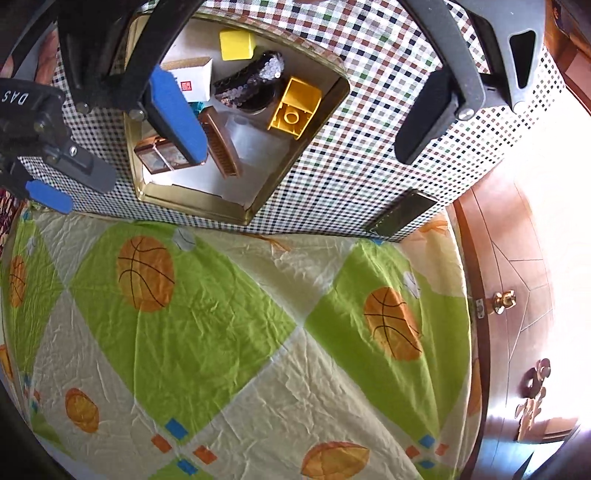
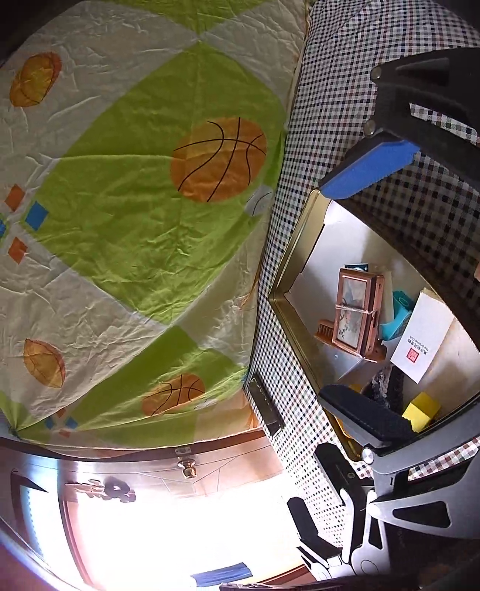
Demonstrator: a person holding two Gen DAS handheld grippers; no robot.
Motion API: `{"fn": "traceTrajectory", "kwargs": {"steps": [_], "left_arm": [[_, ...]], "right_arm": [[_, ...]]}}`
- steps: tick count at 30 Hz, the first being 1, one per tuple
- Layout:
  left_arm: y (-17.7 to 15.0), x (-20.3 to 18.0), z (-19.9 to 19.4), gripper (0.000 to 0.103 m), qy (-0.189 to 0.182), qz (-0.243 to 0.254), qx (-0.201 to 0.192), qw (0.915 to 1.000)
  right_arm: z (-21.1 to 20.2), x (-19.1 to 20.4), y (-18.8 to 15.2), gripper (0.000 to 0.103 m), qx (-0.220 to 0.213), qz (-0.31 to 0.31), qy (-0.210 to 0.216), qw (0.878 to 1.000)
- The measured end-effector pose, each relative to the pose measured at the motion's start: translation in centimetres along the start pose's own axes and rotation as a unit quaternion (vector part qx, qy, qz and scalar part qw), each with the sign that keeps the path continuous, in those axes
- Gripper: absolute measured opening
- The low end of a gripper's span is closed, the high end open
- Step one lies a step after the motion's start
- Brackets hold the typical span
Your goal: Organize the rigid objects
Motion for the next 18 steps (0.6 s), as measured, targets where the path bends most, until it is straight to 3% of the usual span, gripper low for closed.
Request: {"fn": "traceTrajectory", "kwargs": {"steps": [8,18], "left_arm": [[0.5,0.7,-1.1,0.103,-0.004,-0.01,-0.014,0.9998],[-0.5,0.7,-0.3,0.103,0.007,0.003,-0.005,1.0]], "right_arm": [[-1.2,0.9,0.6,0.102,-0.012,-0.003,0.011,1.0],[-0.6,0.9,-0.4,0.102,-0.002,0.01,0.024,1.0]]}}
Point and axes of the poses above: each gripper's, at about its wrist camera, not at the fingertips, and z roughly the way its jaws point, x to its left, y to its top, the point moved 2 cm from there along z, roughly the way its jaws point, and after that the axes turned 14 degrees about -z, right-handed, at the moved point
